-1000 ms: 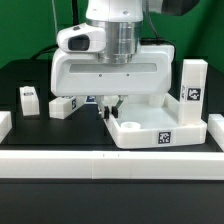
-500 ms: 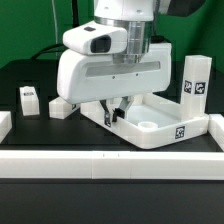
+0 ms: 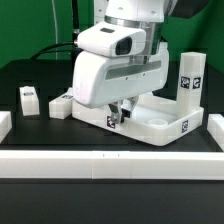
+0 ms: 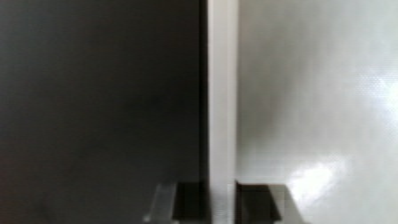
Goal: Assemble desk
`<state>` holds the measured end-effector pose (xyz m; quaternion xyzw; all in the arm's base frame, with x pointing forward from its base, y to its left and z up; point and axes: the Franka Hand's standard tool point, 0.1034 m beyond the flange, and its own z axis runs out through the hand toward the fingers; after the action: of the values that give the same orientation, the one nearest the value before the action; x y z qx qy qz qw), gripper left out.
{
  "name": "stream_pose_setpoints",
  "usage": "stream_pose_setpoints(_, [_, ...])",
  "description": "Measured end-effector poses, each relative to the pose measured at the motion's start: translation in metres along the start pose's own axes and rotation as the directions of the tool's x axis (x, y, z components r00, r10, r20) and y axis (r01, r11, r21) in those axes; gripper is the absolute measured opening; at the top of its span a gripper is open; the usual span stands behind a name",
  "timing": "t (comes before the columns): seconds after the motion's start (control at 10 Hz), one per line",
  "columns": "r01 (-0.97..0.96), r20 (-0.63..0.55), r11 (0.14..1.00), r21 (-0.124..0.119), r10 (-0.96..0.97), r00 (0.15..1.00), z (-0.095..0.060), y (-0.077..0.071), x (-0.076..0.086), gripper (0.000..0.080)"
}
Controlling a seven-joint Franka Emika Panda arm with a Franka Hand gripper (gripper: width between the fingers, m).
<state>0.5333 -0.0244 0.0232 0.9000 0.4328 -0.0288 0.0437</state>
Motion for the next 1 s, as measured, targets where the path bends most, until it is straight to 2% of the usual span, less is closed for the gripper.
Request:
stream_pose_setpoints(0.2, [0.083, 0.008, 0.997, -0.004, -0.083, 0.997, 0.001, 0.001, -0.002, 0.0063])
stream_pose_setpoints(0.3, [0.181, 0.016, 0.983, -0.011, -0.181, 0.983, 0.0, 0.0, 0.003, 0.0063])
stream_pose_setpoints(0.5, [0.277, 0.022, 0.961, -0.024, -0.276, 0.961, -0.004, 0.003, 0.021, 0.0063])
stream_pose_setpoints(0.8, [0.542, 0.054, 0.84, -0.02, -0.541, 0.839, -0.01, 0.009, 0.046, 0.0063])
stream_pose_setpoints(1.0, [0.623, 0.066, 0.782, -0.014, -0.621, 0.781, -0.007, 0.011, 0.039, 0.0063])
